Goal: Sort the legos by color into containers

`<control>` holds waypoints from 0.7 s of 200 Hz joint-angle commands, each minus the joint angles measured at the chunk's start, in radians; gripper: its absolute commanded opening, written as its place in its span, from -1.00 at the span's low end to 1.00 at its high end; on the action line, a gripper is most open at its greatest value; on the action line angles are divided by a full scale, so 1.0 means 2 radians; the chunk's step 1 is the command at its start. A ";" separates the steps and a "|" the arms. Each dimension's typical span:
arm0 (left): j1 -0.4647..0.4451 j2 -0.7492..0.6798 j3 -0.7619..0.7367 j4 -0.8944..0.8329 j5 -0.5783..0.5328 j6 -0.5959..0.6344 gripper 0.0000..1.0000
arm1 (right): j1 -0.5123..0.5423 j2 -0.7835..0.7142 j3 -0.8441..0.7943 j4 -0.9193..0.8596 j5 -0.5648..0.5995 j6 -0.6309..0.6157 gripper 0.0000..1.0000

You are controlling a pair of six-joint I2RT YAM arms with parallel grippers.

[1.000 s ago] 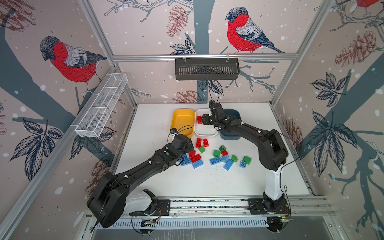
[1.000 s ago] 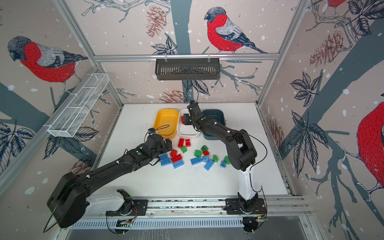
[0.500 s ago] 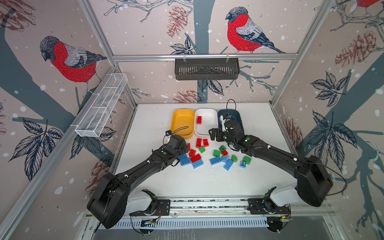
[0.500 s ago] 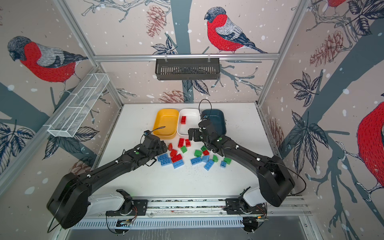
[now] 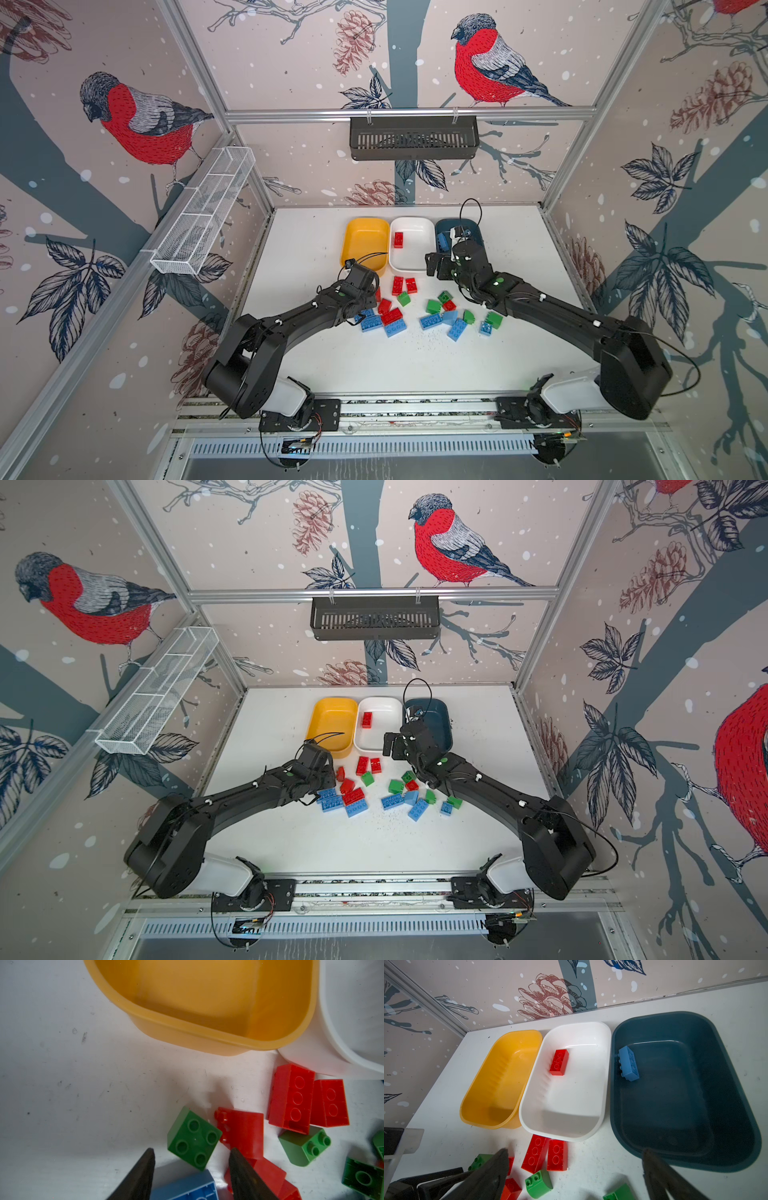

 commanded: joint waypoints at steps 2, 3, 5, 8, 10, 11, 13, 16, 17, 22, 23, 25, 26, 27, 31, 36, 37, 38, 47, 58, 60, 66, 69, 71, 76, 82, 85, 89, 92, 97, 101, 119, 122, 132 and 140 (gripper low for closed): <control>0.003 0.010 -0.005 0.031 0.022 0.025 0.18 | -0.001 -0.005 0.006 0.010 0.023 -0.004 0.99; 0.003 0.011 -0.005 0.032 0.022 0.026 0.17 | -0.001 -0.005 0.006 0.009 0.024 -0.004 0.99; 0.004 0.014 -0.004 0.034 0.023 0.027 0.18 | -0.001 -0.005 0.005 0.008 0.025 -0.005 0.99; 0.005 0.017 -0.003 0.035 0.026 0.030 0.18 | -0.001 -0.006 0.005 0.008 0.027 -0.006 0.99; 0.005 0.020 -0.001 0.036 0.027 0.032 0.18 | -0.001 -0.007 0.005 0.007 0.030 -0.007 0.99; 0.005 0.021 -0.001 0.036 0.028 0.034 0.18 | -0.001 -0.007 0.005 0.007 0.030 -0.007 0.99; 0.006 0.024 0.001 0.037 0.030 0.036 0.17 | -0.001 -0.007 0.004 0.007 0.032 -0.007 0.99; 0.007 0.028 0.003 0.037 0.033 0.040 0.17 | -0.001 -0.008 0.002 0.007 0.034 -0.007 0.99; 0.007 0.029 0.004 0.037 0.033 0.041 0.17 | -0.001 -0.009 0.002 0.006 0.035 -0.007 0.99; 0.008 0.036 0.008 0.035 0.034 0.046 0.17 | -0.001 -0.010 -0.001 0.006 0.039 -0.007 0.99; 0.008 0.037 0.009 0.035 0.034 0.047 0.17 | -0.001 -0.011 -0.001 0.006 0.039 -0.007 0.99; 0.008 0.040 0.012 0.033 0.034 0.050 0.17 | -0.001 -0.011 -0.002 0.006 0.041 -0.007 0.99; 0.009 0.041 0.014 0.032 0.034 0.051 0.17 | -0.001 -0.011 -0.003 0.006 0.041 -0.007 0.99; 0.009 0.042 0.015 0.031 0.034 0.052 0.17 | -0.001 -0.012 -0.003 0.006 0.042 -0.006 0.99; 0.009 0.047 0.020 0.026 0.034 0.058 0.17 | -0.001 -0.013 -0.005 0.006 0.044 -0.006 0.99; 0.009 0.054 0.026 0.022 0.033 0.064 0.17 | -0.001 -0.014 -0.008 0.007 0.045 -0.005 0.99; 0.009 0.055 0.027 0.021 0.032 0.065 0.17 | -0.001 -0.015 -0.008 0.006 0.045 -0.005 0.99; 0.009 0.056 0.028 0.020 0.032 0.066 0.17 | -0.001 -0.015 -0.008 0.006 0.045 -0.005 0.99; 0.009 0.063 0.032 0.019 0.027 0.074 0.16 | -0.001 -0.017 -0.011 0.006 0.048 -0.004 0.99; 0.009 0.068 0.031 0.025 0.025 0.083 0.16 | -0.001 -0.019 -0.012 0.004 0.052 -0.003 0.99; 0.009 0.068 0.031 0.026 0.025 0.085 0.15 | -0.001 -0.020 -0.012 0.004 0.052 -0.003 0.99; 0.009 0.070 0.029 0.030 0.025 0.090 0.15 | -0.001 -0.020 -0.012 0.005 0.053 -0.003 0.99; 0.009 0.071 0.028 0.031 0.024 0.092 0.15 | -0.001 -0.020 -0.012 0.005 0.054 -0.004 0.99; 0.009 0.071 0.027 0.032 0.023 0.094 0.14 | -0.001 -0.019 -0.011 0.006 0.055 -0.004 0.99; 0.009 0.072 0.026 0.032 0.023 0.098 0.14 | -0.001 -0.018 -0.011 0.007 0.056 -0.005 0.99; 0.009 0.074 0.027 0.030 0.023 0.100 0.12 | -0.002 -0.018 -0.008 0.005 0.058 -0.007 0.99; 0.009 0.075 0.027 0.030 0.023 0.102 0.11 | -0.001 -0.018 -0.007 0.004 0.059 -0.008 0.99; 0.008 0.075 0.027 0.029 0.023 0.104 0.09 | -0.001 -0.017 -0.004 0.003 0.060 -0.009 0.99; 0.009 0.076 0.026 0.028 0.022 0.105 0.08 | -0.001 -0.017 -0.002 0.002 0.061 -0.009 0.99; 0.009 0.076 0.026 0.026 0.020 0.106 0.05 | -0.002 -0.017 0.000 0.001 0.062 -0.011 0.99; 0.009 0.075 0.025 0.025 0.019 0.107 0.03 | -0.001 -0.017 0.001 0.000 0.064 -0.012 0.99; 0.009 0.070 0.021 0.027 0.014 0.111 -0.03 | -0.001 -0.018 0.001 0.000 0.070 -0.016 0.99; 0.009 0.068 0.021 0.028 0.013 0.112 -0.04 | -0.001 -0.019 0.000 0.002 0.071 -0.017 0.99; 0.009 0.067 0.021 0.031 0.009 0.112 -0.09 | -0.002 -0.019 -0.005 0.002 0.075 -0.017 0.99; 0.009 0.067 0.021 0.031 0.003 0.110 -0.11 | -0.002 -0.018 -0.009 0.003 0.075 -0.016 0.99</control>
